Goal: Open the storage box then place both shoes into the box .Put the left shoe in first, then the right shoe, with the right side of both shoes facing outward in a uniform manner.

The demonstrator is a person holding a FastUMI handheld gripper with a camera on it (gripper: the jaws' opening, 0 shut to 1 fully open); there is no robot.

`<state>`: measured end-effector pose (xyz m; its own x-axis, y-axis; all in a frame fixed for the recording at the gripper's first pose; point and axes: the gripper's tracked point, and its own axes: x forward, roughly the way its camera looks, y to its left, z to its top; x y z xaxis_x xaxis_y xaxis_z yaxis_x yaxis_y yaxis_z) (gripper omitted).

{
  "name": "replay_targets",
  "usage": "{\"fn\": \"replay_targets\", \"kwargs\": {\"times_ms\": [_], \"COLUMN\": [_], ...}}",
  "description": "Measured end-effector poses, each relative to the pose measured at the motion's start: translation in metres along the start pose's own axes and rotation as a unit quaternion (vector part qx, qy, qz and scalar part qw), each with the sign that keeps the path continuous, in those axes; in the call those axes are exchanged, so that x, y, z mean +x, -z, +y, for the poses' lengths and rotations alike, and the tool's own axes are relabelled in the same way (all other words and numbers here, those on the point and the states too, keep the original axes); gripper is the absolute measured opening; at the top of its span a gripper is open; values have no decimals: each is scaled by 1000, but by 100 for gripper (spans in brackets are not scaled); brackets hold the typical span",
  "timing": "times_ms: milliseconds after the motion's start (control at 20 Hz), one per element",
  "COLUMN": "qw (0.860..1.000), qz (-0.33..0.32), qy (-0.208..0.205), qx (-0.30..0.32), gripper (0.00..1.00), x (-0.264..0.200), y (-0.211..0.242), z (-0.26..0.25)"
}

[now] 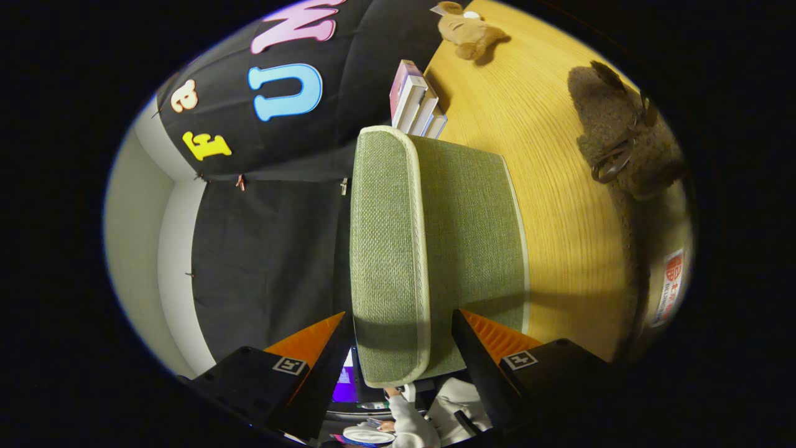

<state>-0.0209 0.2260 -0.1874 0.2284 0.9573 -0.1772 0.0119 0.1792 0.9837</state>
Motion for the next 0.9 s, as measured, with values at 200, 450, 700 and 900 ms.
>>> {"fn": "replay_targets", "kwargs": {"times_ms": [200,450,700,900], "qw": [1000,999,998,997], "qz": [7,7,2,1], "qy": [-9,-17,-36,-51], "qx": [11,29,42,53], "gripper": [95,83,83,61], "x": [1,-4,-21,-16], "y": [2,0,7,4], "z": [3,11,30,47]}}
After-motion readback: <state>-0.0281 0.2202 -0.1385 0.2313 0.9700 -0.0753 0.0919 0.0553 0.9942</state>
